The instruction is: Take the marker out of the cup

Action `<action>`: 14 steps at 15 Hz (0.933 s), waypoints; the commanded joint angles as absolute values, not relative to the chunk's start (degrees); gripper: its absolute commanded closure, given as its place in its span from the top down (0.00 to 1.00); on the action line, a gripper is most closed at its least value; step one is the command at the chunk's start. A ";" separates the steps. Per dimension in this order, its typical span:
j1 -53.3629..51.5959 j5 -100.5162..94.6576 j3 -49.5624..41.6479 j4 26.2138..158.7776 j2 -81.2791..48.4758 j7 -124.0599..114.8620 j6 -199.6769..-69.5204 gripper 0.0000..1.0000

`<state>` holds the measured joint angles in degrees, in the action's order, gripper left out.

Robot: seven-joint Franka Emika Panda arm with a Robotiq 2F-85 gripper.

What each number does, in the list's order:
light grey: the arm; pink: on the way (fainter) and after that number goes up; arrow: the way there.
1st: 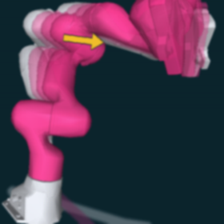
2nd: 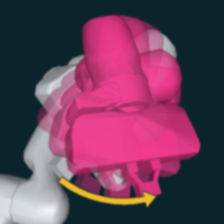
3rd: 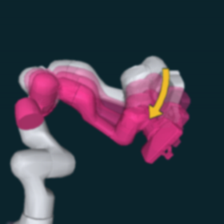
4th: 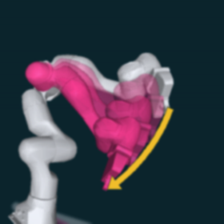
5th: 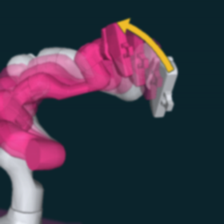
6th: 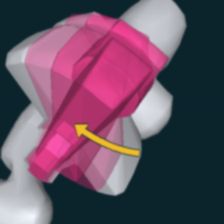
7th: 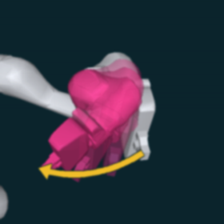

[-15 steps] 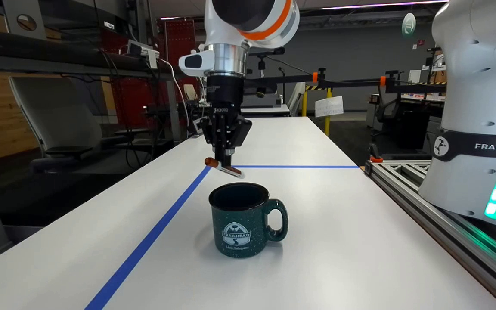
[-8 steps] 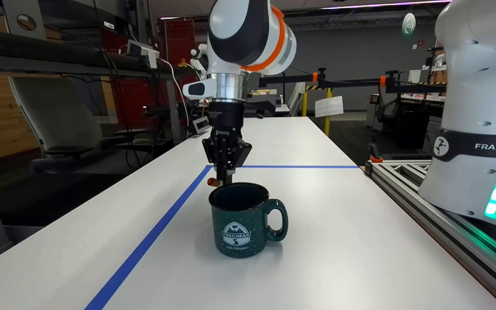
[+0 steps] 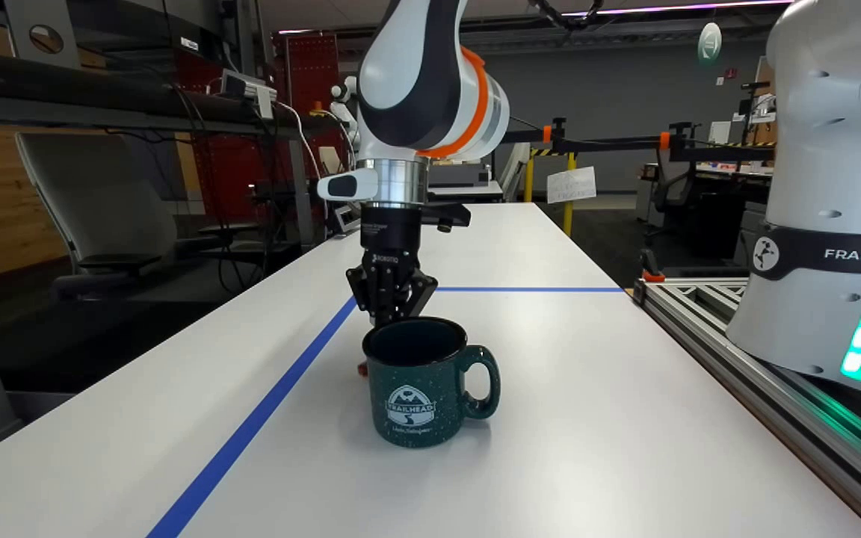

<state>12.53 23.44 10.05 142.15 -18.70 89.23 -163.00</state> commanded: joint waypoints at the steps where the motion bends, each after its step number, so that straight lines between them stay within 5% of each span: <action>1: 15.66 22.93 12.90 141.30 -20.83 92.25 -163.92 0.05; 2: 15.59 22.43 12.84 141.17 -21.17 91.57 -163.60 0.05; 4: 15.35 21.11 12.73 141.33 -20.89 90.72 -162.87 0.46; 10: 14.42 19.87 13.88 142.55 -16.82 89.68 -161.10 0.91; 14: 12.68 16.62 12.01 142.99 -12.60 87.67 -158.05 1.00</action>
<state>14.05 19.61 13.48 141.61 -17.71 89.94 -161.76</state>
